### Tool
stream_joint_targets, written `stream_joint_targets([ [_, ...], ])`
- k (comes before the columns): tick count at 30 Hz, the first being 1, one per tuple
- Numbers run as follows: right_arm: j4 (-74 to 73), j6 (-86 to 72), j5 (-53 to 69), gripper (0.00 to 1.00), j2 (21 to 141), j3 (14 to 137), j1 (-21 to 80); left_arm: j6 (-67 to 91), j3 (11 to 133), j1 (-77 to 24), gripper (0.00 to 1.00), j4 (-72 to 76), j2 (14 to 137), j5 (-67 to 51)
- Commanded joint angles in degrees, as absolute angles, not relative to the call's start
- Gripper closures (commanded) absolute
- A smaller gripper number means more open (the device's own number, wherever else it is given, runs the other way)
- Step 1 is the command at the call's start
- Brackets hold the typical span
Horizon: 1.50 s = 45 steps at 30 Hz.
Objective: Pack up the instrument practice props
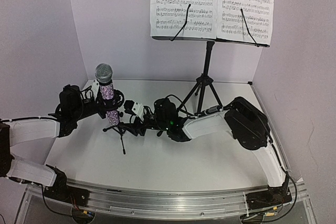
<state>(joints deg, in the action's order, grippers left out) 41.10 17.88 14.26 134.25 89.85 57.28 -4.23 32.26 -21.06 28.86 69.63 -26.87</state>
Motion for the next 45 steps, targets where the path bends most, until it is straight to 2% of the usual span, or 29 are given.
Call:
stream_joint_targets([
  [1,43.0,14.6,14.6,0.22,126.9,86.5,57.8,-2.8,27.8,-21.0,1.00,29.8,71.1,-25.0],
  [4,43.1,12.7,14.1,0.19,124.4,83.4,57.8,-1.1,25.8,-21.0,1.00,30.3,71.5,-24.7],
  [15,38.6,-6.0,12.7,0.22,111.7,77.4,57.8,-2.0,25.8,-21.0,0.99,29.4,72.4,-25.6],
  [19,35.8,-12.1,13.5,0.22,109.9,77.6,57.7,-0.5,26.7,-21.0,0.73,28.9,70.9,-26.7],
  [21,35.1,-16.0,13.0,0.22,109.3,77.4,57.8,-0.5,27.7,-20.9,0.66,27.6,70.3,-26.8],
  [24,32.7,-19.2,14.1,0.23,108.7,77.8,57.7,-1.5,28.6,-20.9,0.63,24.7,69.2,-26.4],
  [29,24.3,-30.7,14.1,0.23,110.2,81.7,57.7,-2.4,27.9,-21.0,0.63,22.9,67.0,-25.5],
  [33,23.3,-39.7,14.9,0.27,112.3,81.9,57.7,-1.7,27.9,-20.9,0.63,22.6,66.6,-24.9],
  [37,23.2,-40.1,13.9,0.29,112.0,81.8,57.7,-3.5,27.7,-20.9,0.62,20.6,64.8,-26.0],
  [39,22.8,-39.0,13.1,0.29,111.9,82.4,57.7,-6.5,27.1,-20.9,0.57,18.9,62.7,-28.1],
  [43,19.3,-34.7,11.2,0.27,112.3,85.1,57.7,-13.8,26.3,-20.9,0.40,15.0,59.1,-32.0],
  [45,17.2,-31.3,11.0,0.25,112.6,87.0,57.7,-15.5,26.9,-20.9,0.35,12.6,58.5,-32.3],
])
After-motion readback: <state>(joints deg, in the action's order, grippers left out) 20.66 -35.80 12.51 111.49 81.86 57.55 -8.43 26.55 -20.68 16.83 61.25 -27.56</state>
